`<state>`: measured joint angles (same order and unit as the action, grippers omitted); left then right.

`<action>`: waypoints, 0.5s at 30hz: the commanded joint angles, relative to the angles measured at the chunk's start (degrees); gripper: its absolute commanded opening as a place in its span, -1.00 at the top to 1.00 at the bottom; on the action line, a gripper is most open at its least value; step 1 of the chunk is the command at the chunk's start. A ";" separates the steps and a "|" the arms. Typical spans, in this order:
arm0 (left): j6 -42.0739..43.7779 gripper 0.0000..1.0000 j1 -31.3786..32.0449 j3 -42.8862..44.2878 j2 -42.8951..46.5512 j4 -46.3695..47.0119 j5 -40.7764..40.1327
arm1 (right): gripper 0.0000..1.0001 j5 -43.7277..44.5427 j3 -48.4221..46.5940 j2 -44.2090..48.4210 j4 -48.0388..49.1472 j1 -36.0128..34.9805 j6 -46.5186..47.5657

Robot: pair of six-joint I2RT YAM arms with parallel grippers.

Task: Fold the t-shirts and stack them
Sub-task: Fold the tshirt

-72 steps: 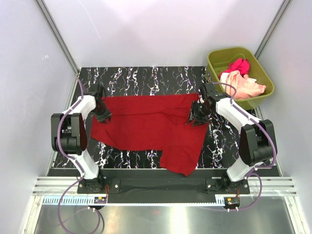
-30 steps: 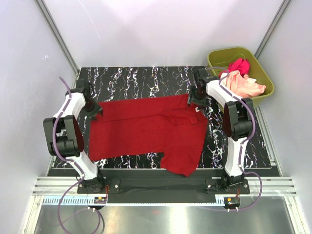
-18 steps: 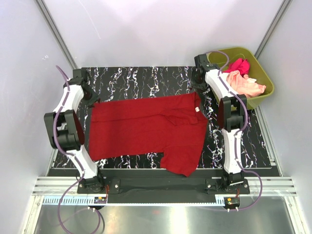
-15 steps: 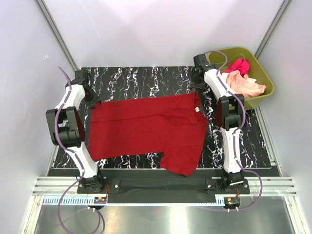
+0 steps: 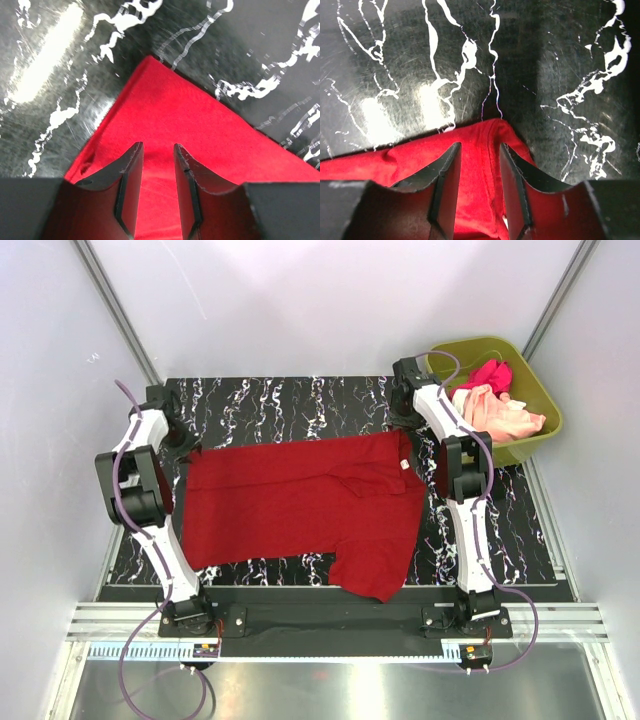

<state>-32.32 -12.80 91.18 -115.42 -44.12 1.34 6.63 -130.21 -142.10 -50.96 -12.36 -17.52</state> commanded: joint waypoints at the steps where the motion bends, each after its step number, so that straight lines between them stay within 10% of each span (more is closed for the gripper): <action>1: 1.11 0.29 -0.39 2.43 -1.39 -0.18 1.64 | 0.13 1.45 -3.29 -1.24 -0.37 0.41 0.73; 11: 1.99 0.29 -1.18 1.20 -2.80 0.00 0.50 | 0.48 5.93 -4.18 -0.90 -0.29 1.55 3.27; 15: 2.34 0.29 -1.88 0.93 -2.62 -0.09 -0.20 | 0.97 7.61 -2.33 0.42 1.03 1.99 4.60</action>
<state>-31.24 -13.74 91.46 -118.48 -44.56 1.43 10.52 -132.55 -144.44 -51.48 -11.27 -14.76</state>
